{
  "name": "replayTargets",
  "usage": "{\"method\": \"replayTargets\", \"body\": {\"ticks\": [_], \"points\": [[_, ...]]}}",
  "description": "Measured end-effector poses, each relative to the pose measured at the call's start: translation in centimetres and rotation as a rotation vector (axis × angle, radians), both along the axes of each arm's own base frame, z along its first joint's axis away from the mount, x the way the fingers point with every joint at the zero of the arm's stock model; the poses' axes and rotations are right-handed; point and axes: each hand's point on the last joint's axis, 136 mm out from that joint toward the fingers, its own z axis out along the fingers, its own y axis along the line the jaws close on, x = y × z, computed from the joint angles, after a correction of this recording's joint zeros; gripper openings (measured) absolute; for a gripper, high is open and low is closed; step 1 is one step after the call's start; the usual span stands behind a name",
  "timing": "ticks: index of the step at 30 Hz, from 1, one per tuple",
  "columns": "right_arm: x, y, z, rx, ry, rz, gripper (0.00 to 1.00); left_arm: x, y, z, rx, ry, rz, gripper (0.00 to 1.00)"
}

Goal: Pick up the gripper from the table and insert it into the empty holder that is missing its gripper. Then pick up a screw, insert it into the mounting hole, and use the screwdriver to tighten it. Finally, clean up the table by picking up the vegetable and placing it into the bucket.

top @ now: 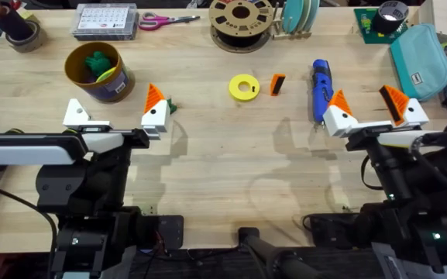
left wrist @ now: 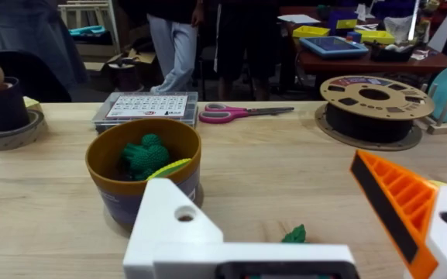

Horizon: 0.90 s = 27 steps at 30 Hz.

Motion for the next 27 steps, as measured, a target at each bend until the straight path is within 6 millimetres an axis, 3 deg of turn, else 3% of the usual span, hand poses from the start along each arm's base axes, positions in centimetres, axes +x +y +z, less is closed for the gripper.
{"method": "replayTargets", "body": {"ticks": [9,13,18,22,27], "points": [[0.0,0.0,0.0,0.0,0.002,0.0,0.996,0.0,-0.1,0.1,0.0,-0.002,-0.004,0.985],[0.0,0.1,0.4,0.0,-0.018,0.003,0.996,0.0,0.0,1.1,0.0,-0.046,0.0,0.985],[0.0,0.1,3.8,-0.003,-0.153,0.004,0.996,-0.1,0.0,2.6,0.0,-0.105,0.001,0.985],[-0.2,0.1,4.6,-0.003,-0.16,0.004,0.996,-0.3,0.0,3.0,-0.001,-0.092,0.001,0.985],[-1.1,0.1,8.1,-0.004,-0.195,0.007,0.996,-1.1,0.0,5.9,0.0,-0.089,0.001,0.985]]}}
